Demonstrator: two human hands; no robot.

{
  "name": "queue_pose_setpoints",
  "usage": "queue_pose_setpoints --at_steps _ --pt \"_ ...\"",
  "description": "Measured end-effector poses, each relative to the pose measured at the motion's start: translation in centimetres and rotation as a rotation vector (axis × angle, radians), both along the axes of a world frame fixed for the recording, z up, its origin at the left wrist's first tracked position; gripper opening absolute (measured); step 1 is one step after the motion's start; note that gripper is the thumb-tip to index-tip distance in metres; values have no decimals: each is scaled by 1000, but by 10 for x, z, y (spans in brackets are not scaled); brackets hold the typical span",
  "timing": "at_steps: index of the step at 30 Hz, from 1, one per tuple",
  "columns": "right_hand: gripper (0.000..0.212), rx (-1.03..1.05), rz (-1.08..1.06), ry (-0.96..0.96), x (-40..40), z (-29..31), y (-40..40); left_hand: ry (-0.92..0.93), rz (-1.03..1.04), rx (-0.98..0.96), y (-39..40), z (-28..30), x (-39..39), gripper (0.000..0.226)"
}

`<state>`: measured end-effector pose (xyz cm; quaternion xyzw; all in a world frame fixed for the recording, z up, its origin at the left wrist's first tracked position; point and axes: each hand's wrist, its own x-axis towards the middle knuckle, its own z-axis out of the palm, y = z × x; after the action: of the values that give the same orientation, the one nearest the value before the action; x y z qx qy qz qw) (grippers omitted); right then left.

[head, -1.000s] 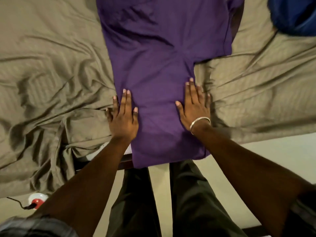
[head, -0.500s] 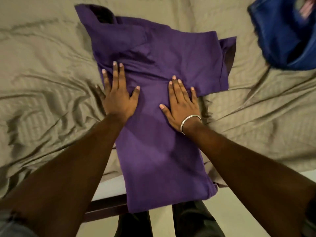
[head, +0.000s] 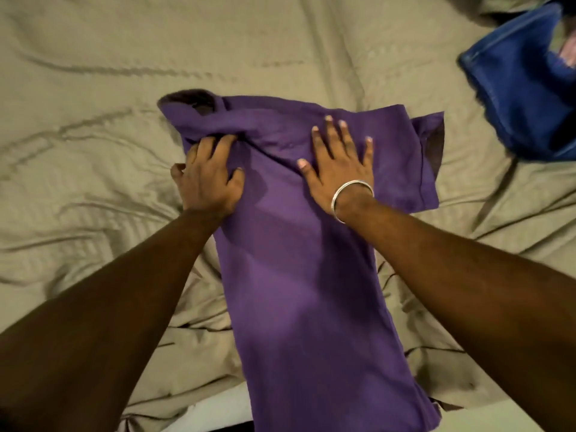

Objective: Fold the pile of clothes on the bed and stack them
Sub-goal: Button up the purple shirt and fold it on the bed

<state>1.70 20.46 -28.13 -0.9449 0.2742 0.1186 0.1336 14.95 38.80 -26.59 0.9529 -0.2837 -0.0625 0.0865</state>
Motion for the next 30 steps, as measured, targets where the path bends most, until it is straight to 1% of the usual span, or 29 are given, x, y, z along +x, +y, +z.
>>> queue_pose_setpoints --at_steps 2,4,6,9,11,13,15,16,19,21,23,24,26,27,28,29,30 --pt "66 47 -103 77 -3 -7 -12 46 51 -35 -1 1 4 62" --pt "66 65 -101 96 -6 -8 -15 44 119 -81 -2 5 10 61" --pt "66 45 -102 62 -6 -5 -17 18 130 -81 -5 7 15 62" --pt "65 4 -183 33 -6 -3 -27 0 77 -13 -11 6 21 64" --pt "66 -21 -212 81 -10 -3 -36 4 83 27 -20 4 25 60" --pt "69 -57 -171 117 -15 -4 -44 39 88 139 -30 -1 28 60" --pt "68 -68 -157 82 -21 -3 -50 92 105 260 -38 -6 30 63" --pt "66 -80 -185 42 -25 -2 -53 108 115 293 -40 -9 30 64" --pt "58 -145 -393 -83 -42 1 -59 130 122 313 -40 -12 28 64" --pt "65 -145 -587 -116 -53 3 -61 146 123 330 -41 -12 29 65" --pt "78 -145 -734 -141 -62 6 -64 137 127 302 -41 -10 27 66" --pt "84 -127 -785 -153 -66 7 -66 87 116 255 -39 -8 23 67" --pt "94 -66 -865 -196 -73 9 -71 -112 1 90 -32 -6 7 66" --pt "93 -37 -883 -221 -76 10 -74 -193 -91 20 -29 -6 -3 62" --pt "85 -6 -889 -239 -78 8 -77 -209 -182 -5 -28 -7 -13 58" --pt "74 28 -898 -251 -81 8 -80 -152 -241 9 -28 -9 -22 56" --pt "62 69 -918 -269 -83 8 -82 -67 -252 38 -30 -12 -29 56"
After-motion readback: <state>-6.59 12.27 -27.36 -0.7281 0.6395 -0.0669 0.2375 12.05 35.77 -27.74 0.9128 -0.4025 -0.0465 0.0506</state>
